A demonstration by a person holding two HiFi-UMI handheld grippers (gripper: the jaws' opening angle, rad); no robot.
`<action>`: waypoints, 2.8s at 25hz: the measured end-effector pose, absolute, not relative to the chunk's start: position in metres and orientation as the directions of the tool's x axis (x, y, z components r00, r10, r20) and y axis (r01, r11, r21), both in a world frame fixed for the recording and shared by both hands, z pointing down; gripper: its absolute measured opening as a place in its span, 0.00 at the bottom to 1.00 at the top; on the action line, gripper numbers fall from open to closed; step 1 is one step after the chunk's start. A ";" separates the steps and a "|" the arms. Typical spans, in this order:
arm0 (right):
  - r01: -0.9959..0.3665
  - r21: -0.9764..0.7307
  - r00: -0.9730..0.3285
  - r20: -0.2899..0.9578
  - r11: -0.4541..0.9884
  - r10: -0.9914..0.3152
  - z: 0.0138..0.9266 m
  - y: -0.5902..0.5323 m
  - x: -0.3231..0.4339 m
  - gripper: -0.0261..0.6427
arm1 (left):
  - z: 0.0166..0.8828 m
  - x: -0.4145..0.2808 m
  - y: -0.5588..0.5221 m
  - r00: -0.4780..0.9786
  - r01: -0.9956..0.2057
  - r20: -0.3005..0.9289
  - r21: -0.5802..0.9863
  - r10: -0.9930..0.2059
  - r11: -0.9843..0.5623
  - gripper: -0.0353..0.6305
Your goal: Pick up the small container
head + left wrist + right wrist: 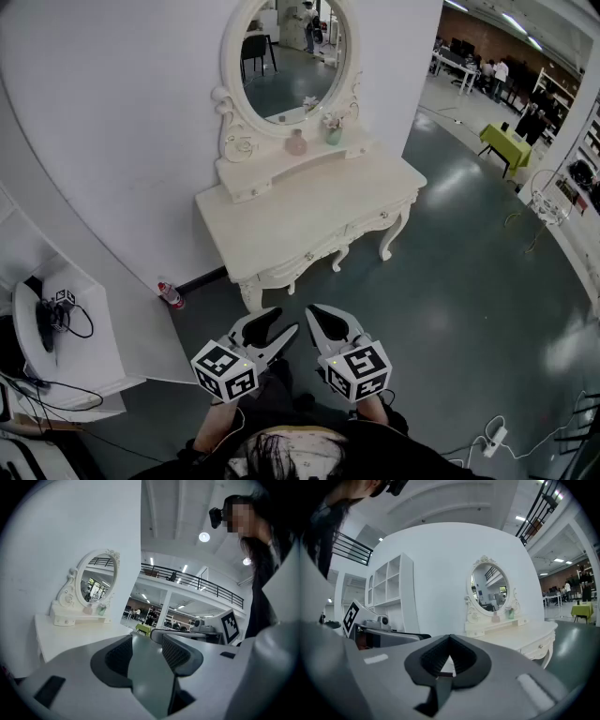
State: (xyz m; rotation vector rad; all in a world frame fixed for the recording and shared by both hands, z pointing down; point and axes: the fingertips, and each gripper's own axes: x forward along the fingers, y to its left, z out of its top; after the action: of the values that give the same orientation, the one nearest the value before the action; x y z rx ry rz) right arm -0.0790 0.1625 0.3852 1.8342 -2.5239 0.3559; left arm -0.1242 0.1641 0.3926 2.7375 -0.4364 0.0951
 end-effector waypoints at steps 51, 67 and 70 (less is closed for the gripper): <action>-0.986 -0.141 -0.122 0.246 0.089 -0.961 0.402 -0.097 -0.031 0.05 | 0.400 -0.079 -0.108 0.989 -0.120 0.128 0.380 -0.077 -0.917 0.23; -0.981 -0.155 -0.163 0.308 0.120 -0.937 0.426 -0.141 0.006 0.05 | 0.424 -0.049 -0.154 0.979 -0.182 0.160 0.433 -0.124 -0.883 0.23; -0.975 -0.156 -0.198 0.309 0.156 -0.930 0.427 -0.164 0.025 0.05 | 0.427 -0.035 -0.174 0.971 -0.229 0.164 0.438 -0.173 -0.869 0.23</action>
State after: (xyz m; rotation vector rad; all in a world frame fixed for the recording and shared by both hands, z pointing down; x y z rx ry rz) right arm 0.0250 -0.1635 0.4266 1.8930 -2.2778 0.4848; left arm -0.0349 -0.1740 0.4272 2.6503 -0.2862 0.1646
